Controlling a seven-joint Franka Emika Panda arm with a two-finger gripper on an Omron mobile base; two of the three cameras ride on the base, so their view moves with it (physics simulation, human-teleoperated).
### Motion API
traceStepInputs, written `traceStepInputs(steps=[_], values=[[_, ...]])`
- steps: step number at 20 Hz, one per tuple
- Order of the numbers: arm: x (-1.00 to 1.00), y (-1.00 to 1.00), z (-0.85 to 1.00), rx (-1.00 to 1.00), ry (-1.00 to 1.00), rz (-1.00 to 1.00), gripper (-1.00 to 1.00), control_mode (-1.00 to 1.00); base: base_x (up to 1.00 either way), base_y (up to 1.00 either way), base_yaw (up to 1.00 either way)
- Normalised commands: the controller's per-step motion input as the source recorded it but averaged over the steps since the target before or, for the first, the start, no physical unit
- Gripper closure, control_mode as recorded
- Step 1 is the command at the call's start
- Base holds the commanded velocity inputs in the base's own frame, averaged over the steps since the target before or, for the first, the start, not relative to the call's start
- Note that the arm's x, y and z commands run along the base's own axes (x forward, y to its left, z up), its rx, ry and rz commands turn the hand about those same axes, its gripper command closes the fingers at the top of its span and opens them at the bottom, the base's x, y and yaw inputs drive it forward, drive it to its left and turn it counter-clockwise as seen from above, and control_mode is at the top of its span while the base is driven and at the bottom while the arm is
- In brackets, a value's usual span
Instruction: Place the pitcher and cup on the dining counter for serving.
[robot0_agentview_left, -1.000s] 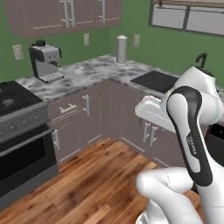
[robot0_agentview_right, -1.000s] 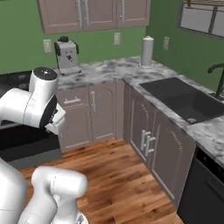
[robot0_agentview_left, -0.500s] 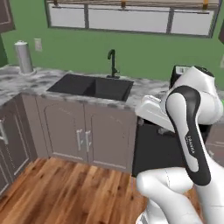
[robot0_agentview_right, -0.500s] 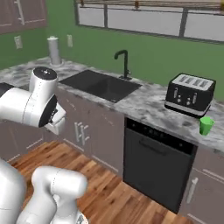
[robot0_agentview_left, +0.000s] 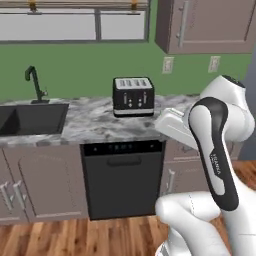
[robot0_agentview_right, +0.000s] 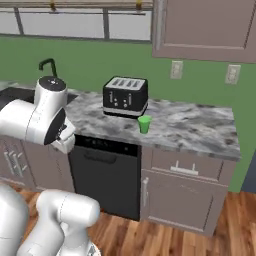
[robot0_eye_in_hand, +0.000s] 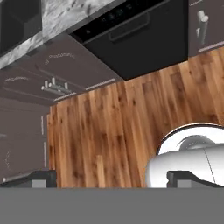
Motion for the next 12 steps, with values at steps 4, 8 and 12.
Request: traceStepInputs(steps=[4, 8, 12], values=[[0.0, 0.0, 0.0, 0.0, 0.0, 0.0, -1.0, 1.0, 0.56, -0.77, -0.36], [0.0, 0.0, 0.0, 0.0, 0.0, 0.0, -1.0, 1.0, 0.6, -0.45, -0.2], [0.0, 0.0, 0.0, 0.0, 0.0, 0.0, -1.0, 1.0, 0.68, -0.06, 0.0]])
